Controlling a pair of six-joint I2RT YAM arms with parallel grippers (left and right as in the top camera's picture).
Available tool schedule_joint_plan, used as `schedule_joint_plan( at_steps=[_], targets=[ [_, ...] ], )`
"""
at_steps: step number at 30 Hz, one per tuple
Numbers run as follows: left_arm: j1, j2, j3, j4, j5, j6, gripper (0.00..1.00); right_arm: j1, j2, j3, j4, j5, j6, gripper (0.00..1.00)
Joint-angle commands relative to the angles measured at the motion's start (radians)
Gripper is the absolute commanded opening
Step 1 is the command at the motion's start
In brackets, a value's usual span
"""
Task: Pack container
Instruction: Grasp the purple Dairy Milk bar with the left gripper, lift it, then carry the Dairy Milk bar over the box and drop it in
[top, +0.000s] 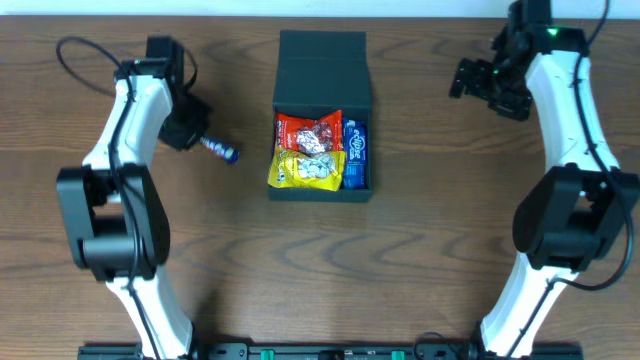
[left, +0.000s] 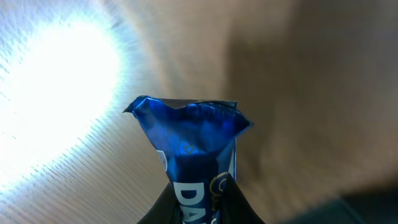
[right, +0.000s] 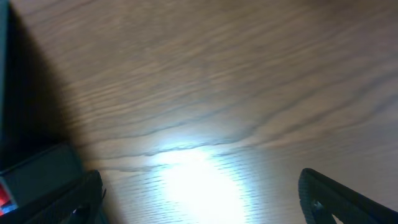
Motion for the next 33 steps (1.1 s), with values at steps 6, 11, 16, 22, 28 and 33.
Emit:
schedule_joint_plan(
  at_steps=[6, 11, 16, 22, 28, 33],
  targets=[
    [-0.257, -0.144, 0.055, 0.085, -0.067, 0.156, 0.06, -0.019, -0.032, 0.019, -0.014, -0.008, -0.011, 0.99],
    [-0.419, -0.13, 0.055, 0.116, -0.123, -0.072, 0.06, -0.016, -0.032, 0.019, -0.034, -0.008, -0.011, 0.99],
    [-0.478, -0.113, 0.053, 0.126, -0.127, -0.407, 0.06, -0.016, -0.032, 0.019, -0.05, -0.007, -0.011, 0.99],
    [-0.517, -0.045, 0.052, 0.126, -0.054, -0.638, 0.07, -0.016, -0.032, 0.019, -0.054, -0.008, -0.012, 0.99],
    [-0.514, 0.004, 0.052, 0.136, -0.002, -0.744, 0.14, -0.016, -0.032, 0.019, -0.064, -0.007, -0.031, 0.99],
    [-0.504, 0.004, 0.052, 0.166, -0.009, -0.759, 0.06, -0.016, -0.032, 0.019, -0.069, -0.008, -0.031, 0.99]
  ],
)
